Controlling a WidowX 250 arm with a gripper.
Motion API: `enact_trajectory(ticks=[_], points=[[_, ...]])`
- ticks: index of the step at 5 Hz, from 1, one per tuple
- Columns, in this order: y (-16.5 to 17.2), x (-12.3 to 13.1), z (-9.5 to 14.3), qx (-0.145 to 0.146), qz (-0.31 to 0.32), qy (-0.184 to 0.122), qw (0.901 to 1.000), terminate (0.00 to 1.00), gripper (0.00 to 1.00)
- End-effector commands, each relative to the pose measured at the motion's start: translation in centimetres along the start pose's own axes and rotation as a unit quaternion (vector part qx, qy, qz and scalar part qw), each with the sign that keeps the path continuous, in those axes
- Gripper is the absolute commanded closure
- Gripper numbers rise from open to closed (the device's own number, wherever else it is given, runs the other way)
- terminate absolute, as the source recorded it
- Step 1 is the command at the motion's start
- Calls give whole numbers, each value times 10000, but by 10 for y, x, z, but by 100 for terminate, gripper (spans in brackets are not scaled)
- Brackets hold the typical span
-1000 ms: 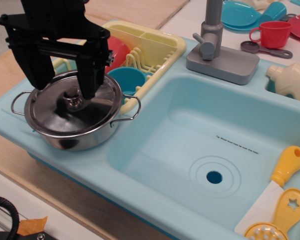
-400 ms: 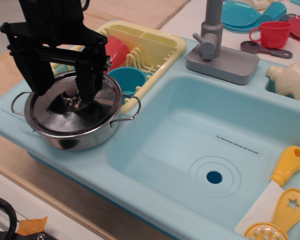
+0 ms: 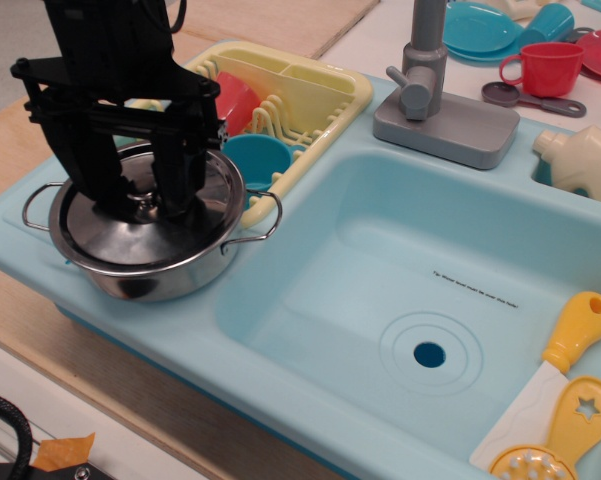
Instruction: Take lid off pot or pan
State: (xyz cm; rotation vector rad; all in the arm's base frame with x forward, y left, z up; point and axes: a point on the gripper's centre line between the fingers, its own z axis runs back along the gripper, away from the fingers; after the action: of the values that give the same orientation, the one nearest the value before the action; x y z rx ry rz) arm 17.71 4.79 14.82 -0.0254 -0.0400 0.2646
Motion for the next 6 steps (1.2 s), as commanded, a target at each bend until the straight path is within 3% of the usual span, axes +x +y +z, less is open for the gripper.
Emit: enact_trajectory(ticks=[1, 2, 4, 5, 6], points=[[3, 0, 1, 19, 54, -70, 10000, 0, 100], [1, -1, 3, 54, 41, -136, 9999, 0, 100], [-19, 3, 41, 558, -198, -707, 9957, 0, 100], [-34, 4, 53, 572, -266, -805, 9948, 0, 100], [-68, 11, 52, 407, -396, -924, 9941, 0, 100]])
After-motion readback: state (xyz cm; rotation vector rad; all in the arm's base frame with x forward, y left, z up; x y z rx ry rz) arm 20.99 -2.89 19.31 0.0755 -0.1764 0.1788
